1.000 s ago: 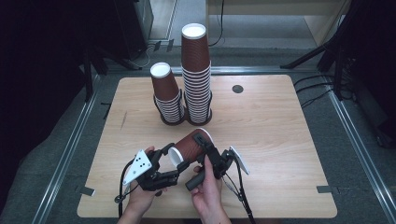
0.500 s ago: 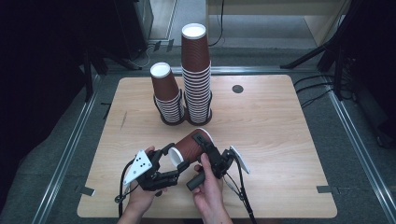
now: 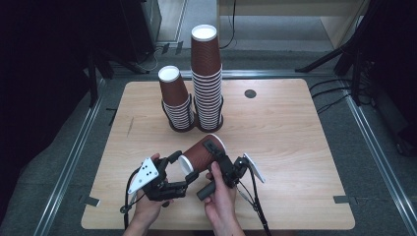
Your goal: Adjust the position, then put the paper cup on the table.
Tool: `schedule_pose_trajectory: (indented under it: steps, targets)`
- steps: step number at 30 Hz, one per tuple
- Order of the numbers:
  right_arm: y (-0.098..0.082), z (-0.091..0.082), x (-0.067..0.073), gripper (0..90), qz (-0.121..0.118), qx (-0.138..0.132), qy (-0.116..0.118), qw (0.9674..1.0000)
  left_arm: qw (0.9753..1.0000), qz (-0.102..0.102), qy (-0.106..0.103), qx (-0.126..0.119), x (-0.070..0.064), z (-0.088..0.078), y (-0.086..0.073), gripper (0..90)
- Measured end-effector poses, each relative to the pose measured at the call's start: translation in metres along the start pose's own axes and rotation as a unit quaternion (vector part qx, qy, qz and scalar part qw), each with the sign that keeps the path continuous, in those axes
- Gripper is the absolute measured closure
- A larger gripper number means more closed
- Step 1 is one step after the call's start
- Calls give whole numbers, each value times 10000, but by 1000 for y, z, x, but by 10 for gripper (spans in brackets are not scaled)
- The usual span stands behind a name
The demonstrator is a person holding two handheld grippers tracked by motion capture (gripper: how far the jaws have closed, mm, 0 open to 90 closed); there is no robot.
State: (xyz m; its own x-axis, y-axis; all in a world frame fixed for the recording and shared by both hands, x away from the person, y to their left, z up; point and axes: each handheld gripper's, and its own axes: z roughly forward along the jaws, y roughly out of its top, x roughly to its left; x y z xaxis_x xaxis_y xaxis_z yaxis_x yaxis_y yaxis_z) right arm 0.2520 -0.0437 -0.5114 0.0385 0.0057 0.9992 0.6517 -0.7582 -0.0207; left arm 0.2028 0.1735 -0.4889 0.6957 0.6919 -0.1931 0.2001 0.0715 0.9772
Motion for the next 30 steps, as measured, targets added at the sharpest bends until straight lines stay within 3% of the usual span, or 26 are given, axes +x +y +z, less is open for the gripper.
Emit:
schedule_pose_trajectory:
  steps: [6,9,12,16,22,23,27,30]
  targets:
    - [4,-1,4,68,-401,-257,-55,9989,9999,-68,116,46,4,-3,1,79]
    - [7,-2,6,68,-669,-439,-70,9968,9996,-26,276,93,5,-4,1,33]
    - [8,-5,9,67,-1036,-662,-103,9924,9993,-89,348,79,8,-5,2,16]
    - [11,-8,14,67,-1618,-883,-234,9826,9992,-167,360,54,13,-6,2,9]
    - [17,-12,17,66,-2340,-1138,-331,9650,9987,-244,442,110,19,-8,-1,4]
    - [18,-13,18,66,-2385,-1146,-352,9637,9986,-275,436,110,20,-8,-1,4]
    - [18,-14,19,66,-2385,-1119,-357,9640,9983,-339,443,152,25,-10,-2,0]
    - [17,-16,22,66,-2536,-1215,-340,9591,9977,-334,568,174,28,-13,-3,0]
